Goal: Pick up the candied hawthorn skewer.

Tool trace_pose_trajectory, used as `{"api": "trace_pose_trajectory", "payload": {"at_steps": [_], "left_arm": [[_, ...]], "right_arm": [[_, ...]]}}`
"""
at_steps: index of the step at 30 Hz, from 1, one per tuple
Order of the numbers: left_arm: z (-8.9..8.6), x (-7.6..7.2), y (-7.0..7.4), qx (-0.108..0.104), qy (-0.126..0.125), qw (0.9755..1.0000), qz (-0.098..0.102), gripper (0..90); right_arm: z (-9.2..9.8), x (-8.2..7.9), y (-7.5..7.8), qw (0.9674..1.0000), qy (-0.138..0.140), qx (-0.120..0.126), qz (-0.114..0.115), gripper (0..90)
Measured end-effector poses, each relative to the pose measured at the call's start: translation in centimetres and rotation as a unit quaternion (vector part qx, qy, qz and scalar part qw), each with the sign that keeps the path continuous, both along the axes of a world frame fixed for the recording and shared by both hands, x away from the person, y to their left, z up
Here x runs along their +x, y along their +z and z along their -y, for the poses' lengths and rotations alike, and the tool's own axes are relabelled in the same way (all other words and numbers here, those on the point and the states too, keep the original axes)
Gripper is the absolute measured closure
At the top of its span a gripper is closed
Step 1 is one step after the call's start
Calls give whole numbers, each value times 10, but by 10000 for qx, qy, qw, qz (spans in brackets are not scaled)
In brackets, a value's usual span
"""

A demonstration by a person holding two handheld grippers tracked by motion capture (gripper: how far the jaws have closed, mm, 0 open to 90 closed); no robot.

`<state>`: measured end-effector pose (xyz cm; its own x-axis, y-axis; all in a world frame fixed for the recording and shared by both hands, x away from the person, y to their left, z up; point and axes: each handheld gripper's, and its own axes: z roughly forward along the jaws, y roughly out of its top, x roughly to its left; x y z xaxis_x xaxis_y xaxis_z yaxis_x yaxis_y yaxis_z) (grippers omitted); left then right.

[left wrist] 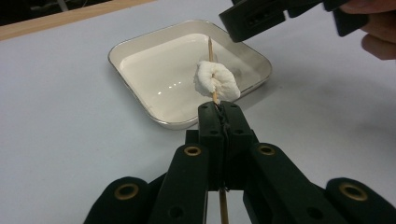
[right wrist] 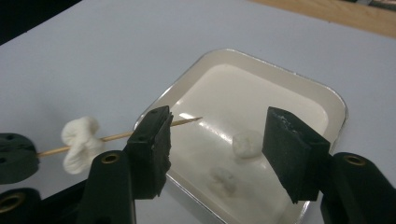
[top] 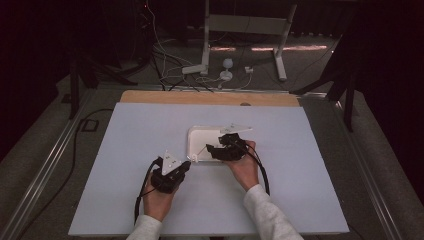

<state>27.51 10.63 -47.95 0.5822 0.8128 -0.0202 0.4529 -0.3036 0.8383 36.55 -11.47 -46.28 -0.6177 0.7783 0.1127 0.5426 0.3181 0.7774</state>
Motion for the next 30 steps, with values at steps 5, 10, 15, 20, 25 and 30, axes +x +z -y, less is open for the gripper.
{"api": "trace_pose_trajectory", "payload": {"at_steps": [5,10,15,20,25,30], "left_arm": [[0,0,0,-65,62,10000,32,899],[0,-1,2,-89,103,9999,76,899],[-1,-2,4,-156,135,9997,123,899],[-2,-3,5,-252,97,9995,138,899],[-3,-3,5,-322,52,9994,110,899],[-3,-3,5,-348,94,9993,96,899]], "right_arm": [[-5,-12,5,9993,342,175,-22,451],[-18,-30,7,9969,764,165,121,507],[-32,-40,6,9951,950,-48,275,585],[-37,-39,2,9957,898,-65,217,658],[-37,-39,1,9957,905,86,199,712],[-40,-41,1,9963,822,23,230,766]]}}
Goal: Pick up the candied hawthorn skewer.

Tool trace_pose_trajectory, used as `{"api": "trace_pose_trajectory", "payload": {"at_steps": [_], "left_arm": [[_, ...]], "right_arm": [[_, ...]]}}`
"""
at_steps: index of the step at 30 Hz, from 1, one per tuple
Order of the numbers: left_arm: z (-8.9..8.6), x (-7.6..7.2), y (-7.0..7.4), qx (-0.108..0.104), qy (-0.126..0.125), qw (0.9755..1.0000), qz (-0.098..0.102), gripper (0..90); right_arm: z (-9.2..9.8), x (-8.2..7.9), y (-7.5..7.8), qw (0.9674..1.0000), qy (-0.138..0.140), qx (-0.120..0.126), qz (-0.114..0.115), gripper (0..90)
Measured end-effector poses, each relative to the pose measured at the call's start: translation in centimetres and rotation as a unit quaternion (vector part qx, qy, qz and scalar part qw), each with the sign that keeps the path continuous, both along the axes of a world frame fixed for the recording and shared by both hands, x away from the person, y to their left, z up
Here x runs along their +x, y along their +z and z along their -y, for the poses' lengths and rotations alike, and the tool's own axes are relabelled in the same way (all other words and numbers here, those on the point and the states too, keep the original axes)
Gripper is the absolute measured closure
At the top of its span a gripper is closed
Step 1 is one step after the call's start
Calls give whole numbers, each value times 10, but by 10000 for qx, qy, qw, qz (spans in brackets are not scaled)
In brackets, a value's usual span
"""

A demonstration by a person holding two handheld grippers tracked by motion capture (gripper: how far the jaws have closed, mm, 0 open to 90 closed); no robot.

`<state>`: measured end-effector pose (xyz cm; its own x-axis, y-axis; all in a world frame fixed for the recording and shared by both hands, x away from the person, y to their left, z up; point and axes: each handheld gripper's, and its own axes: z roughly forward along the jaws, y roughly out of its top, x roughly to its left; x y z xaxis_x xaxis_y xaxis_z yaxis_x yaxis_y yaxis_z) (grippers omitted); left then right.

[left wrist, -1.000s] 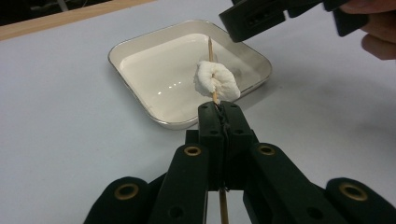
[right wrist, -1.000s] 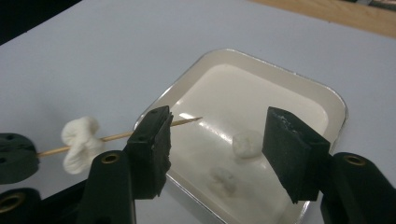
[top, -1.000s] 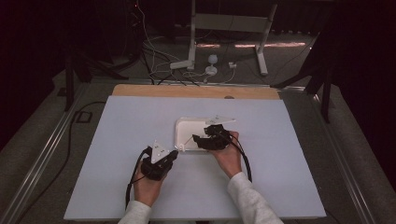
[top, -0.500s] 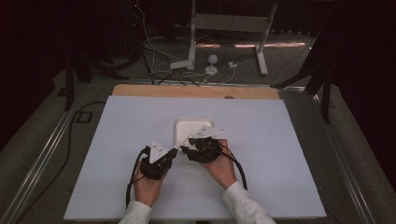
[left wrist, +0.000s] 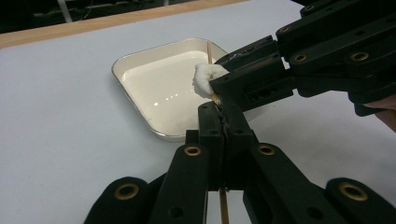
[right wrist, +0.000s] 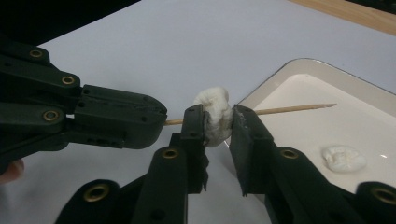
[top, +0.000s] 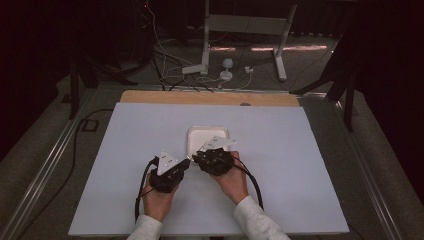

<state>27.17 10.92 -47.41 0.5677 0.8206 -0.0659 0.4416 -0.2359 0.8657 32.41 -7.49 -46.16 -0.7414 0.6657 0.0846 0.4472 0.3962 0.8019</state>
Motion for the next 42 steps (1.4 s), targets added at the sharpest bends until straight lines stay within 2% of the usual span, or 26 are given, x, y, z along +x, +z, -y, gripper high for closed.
{"api": "trace_pose_trajectory", "payload": {"at_steps": [8,16,17,18,19,20,21,23,26,30,32,42], "left_arm": [[-1,0,1,-29,141,9999,-2,900],[-1,-1,2,7,272,9996,-4,900],[-2,-2,3,-100,181,9998,-14,900],[-1,-5,4,-56,148,9999,30,900],[1,-7,7,53,126,9999,78,900],[2,-8,8,55,91,9999,106,900],[3,-8,9,24,44,9999,119,900],[6,-8,9,18,-8,9999,133,900],[9,-10,11,65,-49,9998,184,900],[7,-12,14,33,-37,9997,250,900],[5,-12,15,37,-29,9997,244,900],[1,-11,15,-22,5,9997,253,900]], "right_arm": [[-9,-6,0,9989,-169,-248,353,805],[-15,-4,-1,9983,-306,-266,408,819],[-15,-4,-2,9928,-735,-613,728,834],[-15,-4,-2,9928,-735,-613,728,834],[-9,1,-3,9918,-891,-582,711,834],[0,8,-4,9949,-938,-162,335,834],[8,13,-4,9940,-1061,-69,275,834],[18,17,-2,9933,-1118,-38,292,833],[25,21,0,9913,-1232,-205,409,833],[36,31,-1,9899,-1388,-102,270,830],[39,33,-1,9893,-1428,-119,287,829],[43,37,0,9908,-1328,-151,212,813]]}}
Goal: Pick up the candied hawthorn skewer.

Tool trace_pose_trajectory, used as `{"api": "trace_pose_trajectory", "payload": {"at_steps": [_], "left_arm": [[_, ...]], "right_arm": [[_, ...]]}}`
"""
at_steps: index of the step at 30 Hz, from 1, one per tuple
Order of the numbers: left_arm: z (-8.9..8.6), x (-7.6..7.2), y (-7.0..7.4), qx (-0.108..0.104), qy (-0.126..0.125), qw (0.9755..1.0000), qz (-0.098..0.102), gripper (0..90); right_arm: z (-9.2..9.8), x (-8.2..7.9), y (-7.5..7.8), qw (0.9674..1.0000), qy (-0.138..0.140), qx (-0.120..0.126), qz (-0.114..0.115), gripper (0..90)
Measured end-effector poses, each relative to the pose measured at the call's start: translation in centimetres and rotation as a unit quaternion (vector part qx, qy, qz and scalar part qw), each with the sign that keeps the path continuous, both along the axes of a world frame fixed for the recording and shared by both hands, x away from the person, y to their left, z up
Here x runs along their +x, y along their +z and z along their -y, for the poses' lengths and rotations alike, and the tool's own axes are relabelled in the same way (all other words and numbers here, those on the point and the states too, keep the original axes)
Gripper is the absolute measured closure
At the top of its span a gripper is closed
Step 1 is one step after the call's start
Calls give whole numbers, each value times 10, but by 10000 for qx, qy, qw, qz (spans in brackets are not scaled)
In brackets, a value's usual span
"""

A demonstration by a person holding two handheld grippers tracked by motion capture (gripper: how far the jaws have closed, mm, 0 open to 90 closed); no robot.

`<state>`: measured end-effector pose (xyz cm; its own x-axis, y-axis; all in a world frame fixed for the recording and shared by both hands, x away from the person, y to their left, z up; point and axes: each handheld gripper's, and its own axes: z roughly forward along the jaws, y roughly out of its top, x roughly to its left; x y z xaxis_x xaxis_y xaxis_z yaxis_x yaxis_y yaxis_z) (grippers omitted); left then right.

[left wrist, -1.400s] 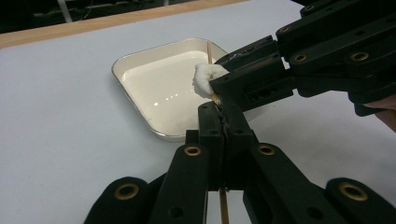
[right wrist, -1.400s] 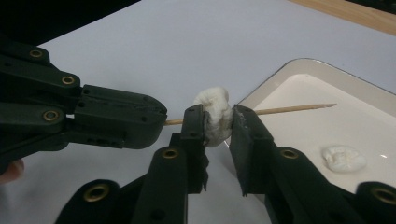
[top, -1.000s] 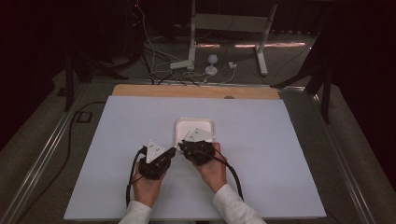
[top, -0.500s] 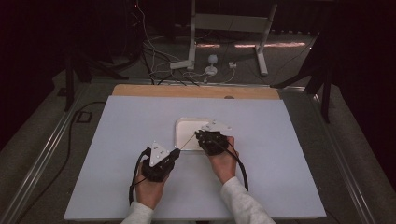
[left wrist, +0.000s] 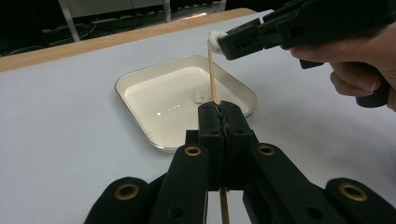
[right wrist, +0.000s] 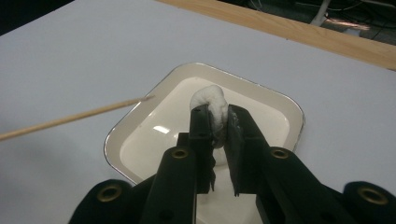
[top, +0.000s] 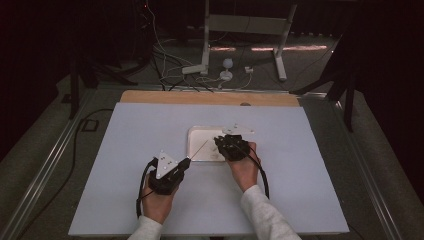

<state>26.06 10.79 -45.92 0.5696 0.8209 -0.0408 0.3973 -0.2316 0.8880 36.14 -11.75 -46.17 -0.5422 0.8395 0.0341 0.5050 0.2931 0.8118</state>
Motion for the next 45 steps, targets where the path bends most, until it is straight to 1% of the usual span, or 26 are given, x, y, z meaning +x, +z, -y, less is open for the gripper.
{"api": "trace_pose_trajectory", "payload": {"at_steps": [11,16,27,36,45], "left_arm": [[-3,0,0,-70,61,10000,0,899],[-4,0,1,-86,75,9999,4,899],[-6,0,1,-101,104,9999,22,899],[-9,1,3,-192,124,9997,43,898],[-11,1,3,-206,143,9997,50,898]], "right_arm": [[5,6,-4,9998,68,-127,-149,802],[7,7,-6,9997,49,-145,-212,801],[8,9,-9,9994,36,-209,-277,799],[9,11,-12,9990,32,-273,-339,797],[10,12,-18,9986,38,-320,-412,796]]}}
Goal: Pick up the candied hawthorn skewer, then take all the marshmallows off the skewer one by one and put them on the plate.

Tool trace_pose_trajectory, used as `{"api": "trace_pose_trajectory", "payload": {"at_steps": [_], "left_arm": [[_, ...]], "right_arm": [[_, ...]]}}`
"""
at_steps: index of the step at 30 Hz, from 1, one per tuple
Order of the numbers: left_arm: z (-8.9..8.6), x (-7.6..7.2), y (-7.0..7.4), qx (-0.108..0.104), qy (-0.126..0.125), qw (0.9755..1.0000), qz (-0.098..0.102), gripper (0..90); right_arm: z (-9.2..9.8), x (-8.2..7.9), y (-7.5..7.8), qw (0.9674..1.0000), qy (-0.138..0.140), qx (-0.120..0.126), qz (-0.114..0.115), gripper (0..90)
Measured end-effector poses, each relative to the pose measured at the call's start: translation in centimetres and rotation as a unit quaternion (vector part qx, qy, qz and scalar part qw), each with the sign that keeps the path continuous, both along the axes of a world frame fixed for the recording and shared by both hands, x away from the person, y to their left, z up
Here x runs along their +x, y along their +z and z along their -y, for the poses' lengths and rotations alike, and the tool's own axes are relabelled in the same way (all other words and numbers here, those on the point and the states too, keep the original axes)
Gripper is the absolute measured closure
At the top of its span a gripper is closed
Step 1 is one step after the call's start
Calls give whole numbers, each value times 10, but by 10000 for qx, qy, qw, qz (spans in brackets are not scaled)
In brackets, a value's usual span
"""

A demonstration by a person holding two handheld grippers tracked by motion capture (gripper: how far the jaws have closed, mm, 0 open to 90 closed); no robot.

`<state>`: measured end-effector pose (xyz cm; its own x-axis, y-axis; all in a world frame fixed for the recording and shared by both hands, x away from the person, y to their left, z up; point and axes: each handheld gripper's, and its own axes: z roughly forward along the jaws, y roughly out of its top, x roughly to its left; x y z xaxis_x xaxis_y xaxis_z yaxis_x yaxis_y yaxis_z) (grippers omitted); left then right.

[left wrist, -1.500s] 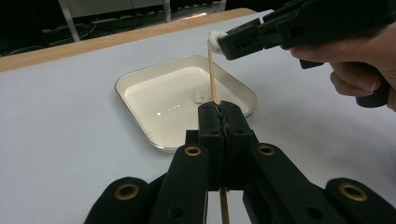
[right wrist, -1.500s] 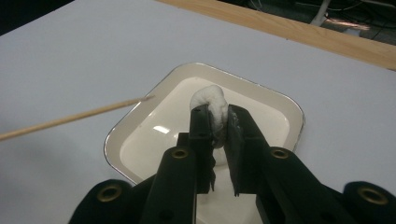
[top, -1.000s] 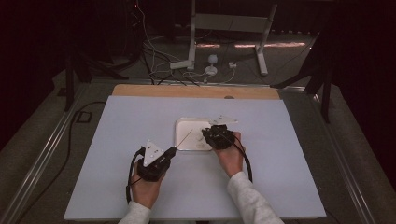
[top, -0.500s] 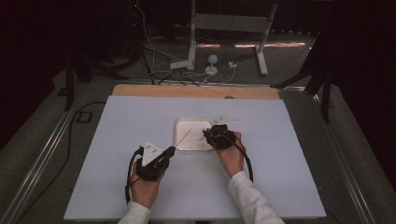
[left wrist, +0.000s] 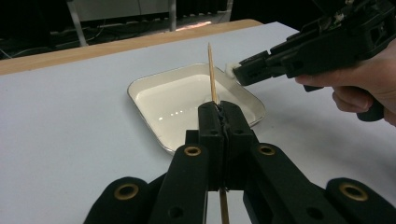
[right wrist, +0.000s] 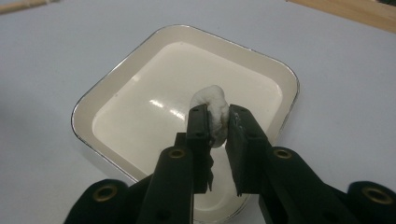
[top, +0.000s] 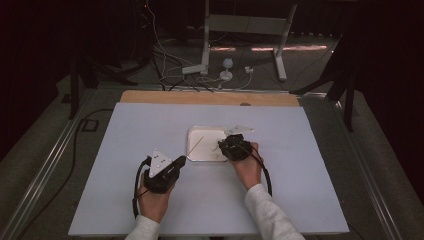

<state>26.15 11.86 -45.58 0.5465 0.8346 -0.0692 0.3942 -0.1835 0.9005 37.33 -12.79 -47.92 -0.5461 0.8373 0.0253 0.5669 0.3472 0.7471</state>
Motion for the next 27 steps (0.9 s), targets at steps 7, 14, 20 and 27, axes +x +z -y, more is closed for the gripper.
{"api": "trace_pose_trajectory", "payload": {"at_steps": [7,14,20,27], "left_arm": [[0,1,1,-11,15,10000,19,898],[-1,0,1,-18,22,10000,36,898],[-1,0,1,-38,34,10000,36,898],[-2,0,2,-36,56,10000,50,898]], "right_arm": [[0,-1,-2,10000,19,-14,-14,796],[0,-1,-4,10000,25,-35,-54,796],[0,0,-8,9999,20,-64,-112,794],[0,1,-13,9998,-9,-87,-180,793]]}}
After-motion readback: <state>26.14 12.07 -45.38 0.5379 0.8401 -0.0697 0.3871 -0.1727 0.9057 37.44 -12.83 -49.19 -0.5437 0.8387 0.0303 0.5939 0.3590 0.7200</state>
